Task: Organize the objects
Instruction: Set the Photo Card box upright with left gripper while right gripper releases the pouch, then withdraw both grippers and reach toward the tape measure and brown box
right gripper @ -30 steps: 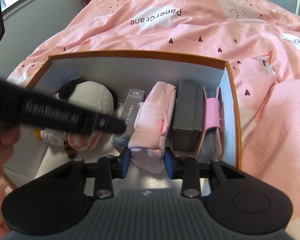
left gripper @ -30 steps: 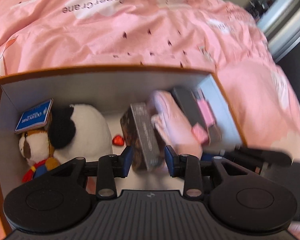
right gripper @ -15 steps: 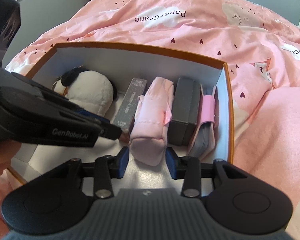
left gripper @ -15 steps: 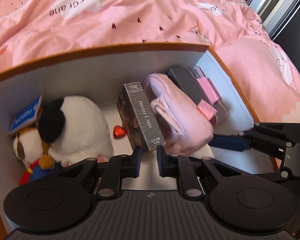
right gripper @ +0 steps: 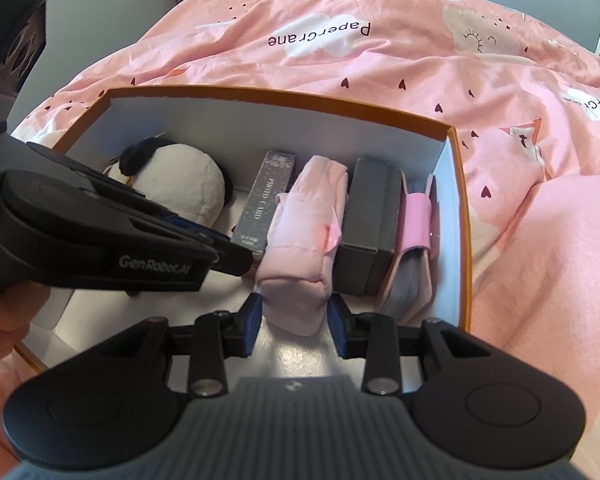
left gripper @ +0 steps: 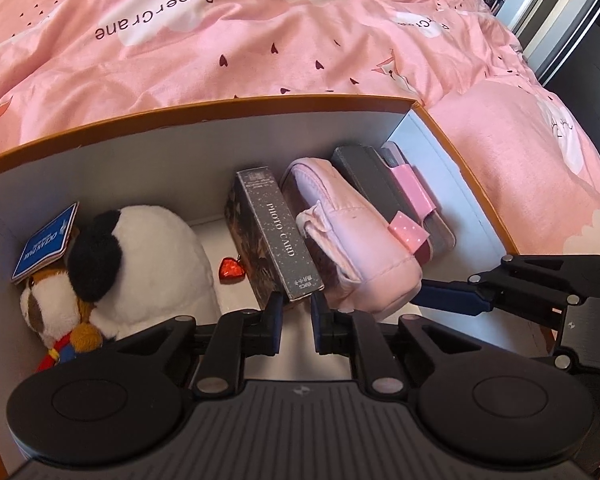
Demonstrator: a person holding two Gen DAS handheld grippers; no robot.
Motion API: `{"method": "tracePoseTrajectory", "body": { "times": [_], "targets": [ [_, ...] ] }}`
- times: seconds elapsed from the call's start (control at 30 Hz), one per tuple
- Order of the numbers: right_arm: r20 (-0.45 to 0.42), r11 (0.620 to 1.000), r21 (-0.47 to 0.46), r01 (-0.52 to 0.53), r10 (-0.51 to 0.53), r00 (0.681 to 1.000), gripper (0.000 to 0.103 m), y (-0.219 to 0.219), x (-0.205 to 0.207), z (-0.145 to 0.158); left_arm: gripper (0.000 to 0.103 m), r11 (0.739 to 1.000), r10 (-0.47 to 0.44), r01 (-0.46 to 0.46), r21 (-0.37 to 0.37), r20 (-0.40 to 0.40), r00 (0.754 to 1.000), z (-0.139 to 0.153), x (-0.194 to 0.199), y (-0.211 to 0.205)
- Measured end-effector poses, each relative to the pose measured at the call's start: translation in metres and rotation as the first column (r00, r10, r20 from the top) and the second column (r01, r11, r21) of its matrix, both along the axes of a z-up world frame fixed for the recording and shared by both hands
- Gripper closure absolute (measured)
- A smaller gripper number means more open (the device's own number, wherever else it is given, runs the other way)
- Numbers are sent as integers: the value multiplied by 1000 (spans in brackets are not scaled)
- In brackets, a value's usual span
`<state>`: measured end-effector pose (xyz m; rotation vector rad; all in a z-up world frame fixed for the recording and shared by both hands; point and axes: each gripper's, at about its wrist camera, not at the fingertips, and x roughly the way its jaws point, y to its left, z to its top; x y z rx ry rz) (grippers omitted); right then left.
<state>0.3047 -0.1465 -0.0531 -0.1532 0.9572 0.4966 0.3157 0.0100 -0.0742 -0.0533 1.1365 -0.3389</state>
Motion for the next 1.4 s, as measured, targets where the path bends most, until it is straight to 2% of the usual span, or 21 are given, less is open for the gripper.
{"method": "tracePoseTrajectory", "body": {
  "times": [0.2,0.33,0.53,0.63,0.73,0.93,1.07,1.17,1.23,1.4],
  "targets": [
    [7,1000,7,5,-5,1000,58,-5,-7,9,87,1000,11,-11,7,12,1000,17,-11,4],
    [30,1000,20,15,-16,999,58,-11,-21,23,87,999,39,-41,25,57,998,40,-30,8],
    [108,995,79,66,-74,991,57,-26,-67,58,87,995,71,-80,65,130,989,80,-84,11],
    [140,992,98,77,-90,986,57,-33,-97,71,86,995,88,-93,27,149,985,98,-116,16],
    [135,988,130,83,-101,986,57,-39,-129,76,84,995,95,-96,4,152,984,105,-146,19],
    [87,986,138,98,-111,990,57,-40,-181,66,83,993,111,-114,34,95,989,94,-197,27],
    [-24,989,138,50,-47,999,57,-28,-202,44,83,987,148,-150,62,30,988,71,-216,41],
    [-119,990,142,14,3,993,57,-13,-212,24,83,980,183,-180,88,-31,983,51,-229,51],
    [-157,991,130,-6,27,987,49,-5,-216,15,83,973,208,-202,108,-45,977,41,-234,56],
    [-207,994,86,-60,77,975,46,17,-225,0,83,962,249,-240,129,-55,967,29,-245,68]
  ]
}}
